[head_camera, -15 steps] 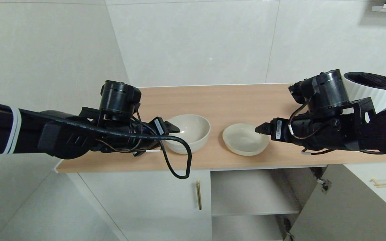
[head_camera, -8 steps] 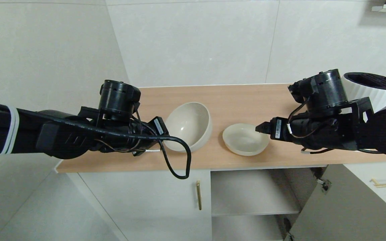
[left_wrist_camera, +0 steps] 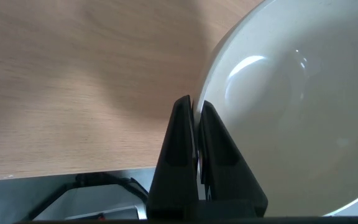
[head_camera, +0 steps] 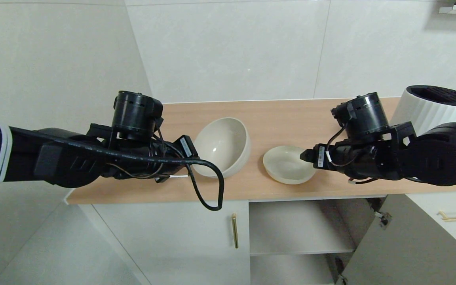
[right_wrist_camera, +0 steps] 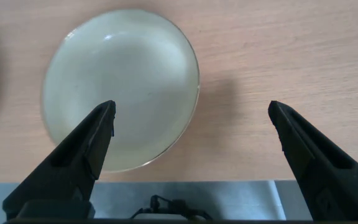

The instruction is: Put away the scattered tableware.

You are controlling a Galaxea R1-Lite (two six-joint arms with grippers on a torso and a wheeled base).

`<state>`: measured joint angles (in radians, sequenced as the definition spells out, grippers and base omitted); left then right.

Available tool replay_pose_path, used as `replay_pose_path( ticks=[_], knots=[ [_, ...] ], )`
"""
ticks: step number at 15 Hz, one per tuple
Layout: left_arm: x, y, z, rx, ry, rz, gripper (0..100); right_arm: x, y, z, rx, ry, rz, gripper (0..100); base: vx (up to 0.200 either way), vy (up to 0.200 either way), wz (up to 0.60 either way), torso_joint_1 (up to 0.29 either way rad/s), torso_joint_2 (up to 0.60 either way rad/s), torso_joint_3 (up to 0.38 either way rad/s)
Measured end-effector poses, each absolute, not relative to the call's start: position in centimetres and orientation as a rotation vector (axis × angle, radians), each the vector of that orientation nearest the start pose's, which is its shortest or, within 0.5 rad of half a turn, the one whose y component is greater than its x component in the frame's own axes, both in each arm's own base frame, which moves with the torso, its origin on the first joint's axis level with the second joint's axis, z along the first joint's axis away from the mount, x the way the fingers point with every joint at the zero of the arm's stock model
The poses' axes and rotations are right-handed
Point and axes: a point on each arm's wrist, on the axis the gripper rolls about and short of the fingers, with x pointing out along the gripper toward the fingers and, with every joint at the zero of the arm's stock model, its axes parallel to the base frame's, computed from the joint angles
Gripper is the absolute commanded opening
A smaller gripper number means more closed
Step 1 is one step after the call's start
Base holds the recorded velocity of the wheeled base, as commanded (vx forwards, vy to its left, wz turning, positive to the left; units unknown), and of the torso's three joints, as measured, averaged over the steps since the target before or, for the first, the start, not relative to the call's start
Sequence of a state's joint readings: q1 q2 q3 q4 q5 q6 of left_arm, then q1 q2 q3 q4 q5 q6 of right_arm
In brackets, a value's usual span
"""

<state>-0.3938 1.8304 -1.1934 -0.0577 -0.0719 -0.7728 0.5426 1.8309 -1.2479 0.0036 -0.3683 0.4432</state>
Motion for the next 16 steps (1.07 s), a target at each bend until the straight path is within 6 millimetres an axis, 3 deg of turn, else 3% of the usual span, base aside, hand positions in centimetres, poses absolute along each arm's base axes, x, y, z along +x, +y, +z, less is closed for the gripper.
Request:
replay_pose_path(
  ticks=[12,13,16],
  knots=[
    [32.0,-13.5,19.1,-0.642,0.717,-0.207,0,32.5,18.3,17.0,0.144,0.616,0.022,100,0.000,0.000,0.00,0.000,0.00,0.000],
    [32.0,-13.5,19.1,-0.642,0.717,-0.206,0,32.5,18.3,17.0,0.145,0.616,0.021,0,0.000,0.000,0.00,0.000,0.00,0.000],
    [32.0,-13.5,19.1,-0.642,0.719,-0.208,0,32.5,18.3,16.9,0.143,0.619,0.021,0,0.000,0.000,0.00,0.000,0.00,0.000]
  ],
)
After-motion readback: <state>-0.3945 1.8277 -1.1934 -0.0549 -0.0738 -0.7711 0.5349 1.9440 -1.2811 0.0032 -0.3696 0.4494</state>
